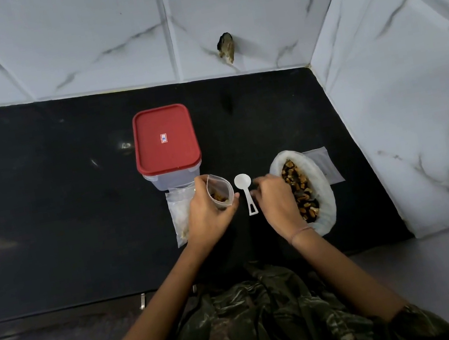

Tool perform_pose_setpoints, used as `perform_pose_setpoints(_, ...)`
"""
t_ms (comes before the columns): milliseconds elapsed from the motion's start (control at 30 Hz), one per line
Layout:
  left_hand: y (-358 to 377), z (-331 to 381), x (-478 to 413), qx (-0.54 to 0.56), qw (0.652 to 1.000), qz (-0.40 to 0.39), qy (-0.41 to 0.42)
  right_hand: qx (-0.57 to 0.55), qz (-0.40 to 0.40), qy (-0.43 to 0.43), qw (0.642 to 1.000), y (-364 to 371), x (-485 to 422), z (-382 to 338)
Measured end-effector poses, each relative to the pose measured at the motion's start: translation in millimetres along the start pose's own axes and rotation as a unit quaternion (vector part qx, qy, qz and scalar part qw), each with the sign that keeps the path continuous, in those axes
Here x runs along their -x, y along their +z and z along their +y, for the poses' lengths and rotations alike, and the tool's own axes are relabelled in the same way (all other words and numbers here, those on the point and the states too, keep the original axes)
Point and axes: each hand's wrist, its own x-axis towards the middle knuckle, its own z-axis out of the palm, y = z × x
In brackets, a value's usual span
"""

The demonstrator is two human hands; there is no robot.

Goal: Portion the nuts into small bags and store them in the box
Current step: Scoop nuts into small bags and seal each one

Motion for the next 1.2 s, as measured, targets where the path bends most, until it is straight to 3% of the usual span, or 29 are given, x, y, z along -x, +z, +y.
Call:
perform_pose_setpoints(67, -1.6, -0.2, 1.1, 0.006, 1.0, 0.003, -0.005, -0.115, 0.1, -0.091, 0.984, -24.3, 22.0, -11.5)
perform_pose_setpoints(133, -2.6, -0.2, 2.1, 0.019, 1.0, -0.001, -0.002, -0.176, 0.116, -0.183, 0.96, -38.1, 42.0, -21.8)
perform_pose_setpoints(233, -2.8, 0.6, 3.2, 0.025, 1.0, -0.005, -0.005, -0.098, 0.118, -0.239, 0.959, -36.1, 55.0, -30.3)
perform_pose_setpoints(367, -6.6, -1.7, 3.7, 0.018, 1.0, -0.015, 0.006, -0.067, 0.139, -0.237, 0.959, -30.6, 53.7, -34.7)
perform_pose_setpoints(567, -20.3, 8.0, 7.9, 0.038, 0.999, -0.007, 0.02, -0.224, 0.118, -0.233, 0.939, -38.5, 48.0, -31.5)
perform_pose_setpoints(733, -36.2, 13.4, 10.9, 0.096, 0.992, -0.065, 0.042, -0.286, 0.139, -0.19, 0.929, -47.8, 44.2, -25.7)
perform_pose_setpoints(967, -50.3, 13.5, 5.7, 0.123, 0.991, 0.013, 0.058, -0.331, 0.141, -0.141, 0.922, -50.5, 40.6, -29.2)
perform_pose_setpoints(1100, -52.7, 9.5, 4.3, 0.111, 0.992, 0.023, 0.047, -0.325, 0.132, -0.133, 0.927, -45.3, 37.7, -29.9)
perform_pose_setpoints(1200, -54.5, 11.5, 5.3, 0.106, 0.993, 0.029, 0.049, -0.246, 0.106, -0.175, 0.948, -41.3, 39.2, -34.5)
